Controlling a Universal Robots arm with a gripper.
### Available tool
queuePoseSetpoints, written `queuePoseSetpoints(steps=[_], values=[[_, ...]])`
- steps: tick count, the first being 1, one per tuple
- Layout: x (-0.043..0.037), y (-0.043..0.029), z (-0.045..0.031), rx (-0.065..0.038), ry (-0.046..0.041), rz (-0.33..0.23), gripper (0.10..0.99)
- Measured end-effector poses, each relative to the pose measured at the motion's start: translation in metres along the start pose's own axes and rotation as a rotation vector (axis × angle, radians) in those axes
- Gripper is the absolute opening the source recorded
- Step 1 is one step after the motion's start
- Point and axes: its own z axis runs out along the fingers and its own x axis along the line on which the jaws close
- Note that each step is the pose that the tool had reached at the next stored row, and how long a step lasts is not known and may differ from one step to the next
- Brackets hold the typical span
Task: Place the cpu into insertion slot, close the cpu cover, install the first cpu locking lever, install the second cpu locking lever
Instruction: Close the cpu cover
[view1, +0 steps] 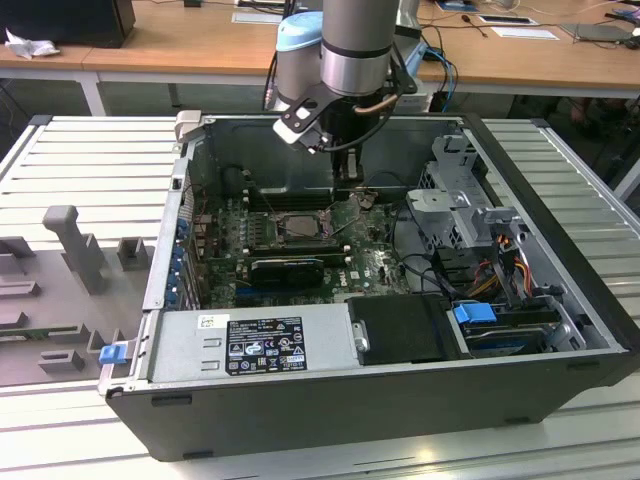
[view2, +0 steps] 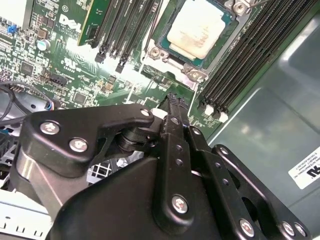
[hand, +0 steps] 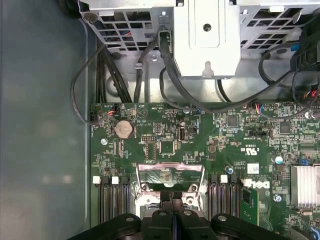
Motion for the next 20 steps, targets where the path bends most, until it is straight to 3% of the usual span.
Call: queuePoseSetpoints(steps=[7, 10, 15, 20], values=[[0.0001, 0.0051, 0.0002, 0.0, 0.0, 0.0, 0.106], [0.0002, 0.0112, 0.0005, 0.0, 0.0001, 0.0, 0.106], [0.0003, 0.0258, 0.001, 0.0, -0.0001, 0.0, 0.106], [0.0016, 0.0491, 0.0036, 0.003, -0.0008, 0.0, 0.106]])
